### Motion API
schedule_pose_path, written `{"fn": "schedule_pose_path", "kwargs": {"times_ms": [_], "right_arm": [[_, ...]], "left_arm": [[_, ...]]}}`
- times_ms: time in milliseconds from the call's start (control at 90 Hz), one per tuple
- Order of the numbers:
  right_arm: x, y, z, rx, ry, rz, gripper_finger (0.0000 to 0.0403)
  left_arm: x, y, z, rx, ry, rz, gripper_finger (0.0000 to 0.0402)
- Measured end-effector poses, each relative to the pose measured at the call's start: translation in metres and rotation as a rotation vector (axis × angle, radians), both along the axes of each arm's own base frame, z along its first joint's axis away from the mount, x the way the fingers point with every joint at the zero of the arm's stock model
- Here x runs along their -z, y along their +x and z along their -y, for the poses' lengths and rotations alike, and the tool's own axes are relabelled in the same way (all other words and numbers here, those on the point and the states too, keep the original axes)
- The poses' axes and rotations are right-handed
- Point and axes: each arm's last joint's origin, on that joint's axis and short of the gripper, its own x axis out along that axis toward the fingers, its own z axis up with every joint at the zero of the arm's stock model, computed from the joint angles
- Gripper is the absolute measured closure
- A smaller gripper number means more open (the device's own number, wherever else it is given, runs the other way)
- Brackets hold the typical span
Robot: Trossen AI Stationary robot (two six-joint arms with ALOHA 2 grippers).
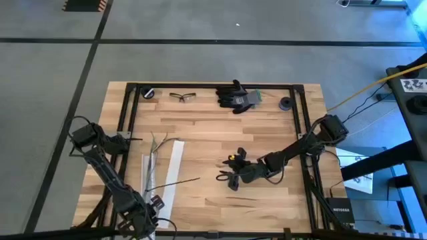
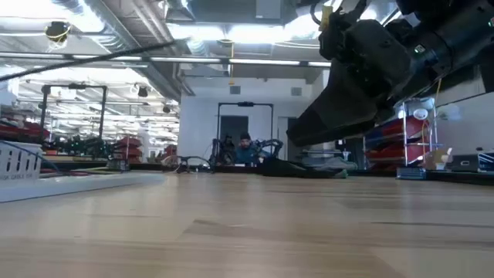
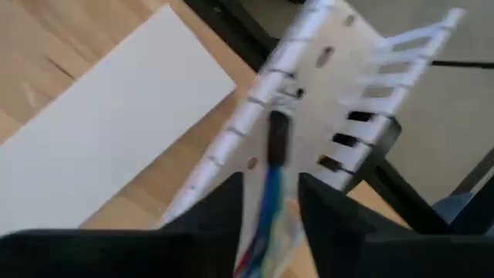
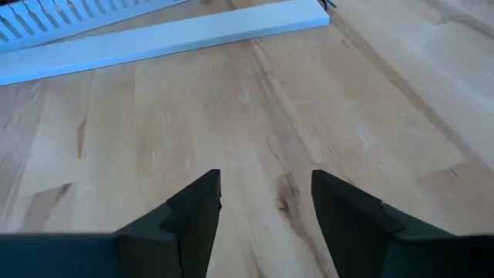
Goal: Ziptie cables
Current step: Put the ziptied cables into the white cable duct
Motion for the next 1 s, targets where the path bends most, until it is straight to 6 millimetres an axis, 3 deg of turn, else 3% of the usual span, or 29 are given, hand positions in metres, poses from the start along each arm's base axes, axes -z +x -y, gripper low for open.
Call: {"fn": "schedule_pose_path", "kwargs": {"times_ms": [189,444,722,1000], "right_arm": [[0.000,0.000,0.000,0.000,0.000,0.000,0.0214],[0.000,0.000,0.000,-0.015,-0.022,-0.004,0.0214],[0.000,0.000,0.000,-0.015,-0.022,-0.004,0.0214],[0.000,0.000,0.000,-0.015,-0.022,-0.004,0.0214]], "left_arm": [[-0.019,-0.006,-0.010,-0.119,0.070,-0.073,0.0222],[-0.051,-0.002,-0.028,-0.447,0.211,-0.072,0.0236],[-0.032,-0.012,-0.033,-0.728,0.250,-0.118,0.0253],[0.000,-0.011,-0.026,-0.724,0.149,-0.097,0.0254]]}}
